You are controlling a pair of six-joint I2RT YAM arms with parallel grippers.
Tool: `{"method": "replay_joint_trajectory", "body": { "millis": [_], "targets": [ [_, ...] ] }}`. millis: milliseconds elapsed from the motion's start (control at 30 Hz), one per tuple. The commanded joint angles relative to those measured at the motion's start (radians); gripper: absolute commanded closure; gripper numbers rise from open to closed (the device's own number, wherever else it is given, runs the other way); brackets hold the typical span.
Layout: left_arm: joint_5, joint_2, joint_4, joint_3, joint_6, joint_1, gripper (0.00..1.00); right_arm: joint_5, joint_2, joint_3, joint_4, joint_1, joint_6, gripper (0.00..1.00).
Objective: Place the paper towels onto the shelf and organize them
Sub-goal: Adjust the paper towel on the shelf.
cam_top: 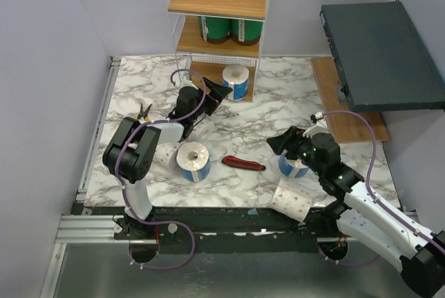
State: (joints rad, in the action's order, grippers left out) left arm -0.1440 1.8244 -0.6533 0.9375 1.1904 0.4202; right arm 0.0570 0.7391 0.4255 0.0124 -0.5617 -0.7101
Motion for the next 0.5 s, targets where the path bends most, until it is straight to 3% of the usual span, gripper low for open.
{"method": "replay_joint_trajectory", "body": {
  "millis": [0, 267, 467],
  "targets": [
    [-0.069, 0.039, -0.244, -0.005, 0.184, 0.009, 0.02, -0.005, -0.011, 0.027, 0.005, 0.001, -0.007, 0.31],
    [0.003, 0.094, -0.224, 0.060, 0.262, 0.026, 0.22, -0.005, 0.000, 0.025, 0.002, 0.001, -0.010, 0.31],
    [0.053, 0.150, -0.235, 0.092, 0.310, 0.050, 0.51, 0.010, 0.003, 0.022, 0.007, 0.000, -0.002, 0.31]
  ]
}}
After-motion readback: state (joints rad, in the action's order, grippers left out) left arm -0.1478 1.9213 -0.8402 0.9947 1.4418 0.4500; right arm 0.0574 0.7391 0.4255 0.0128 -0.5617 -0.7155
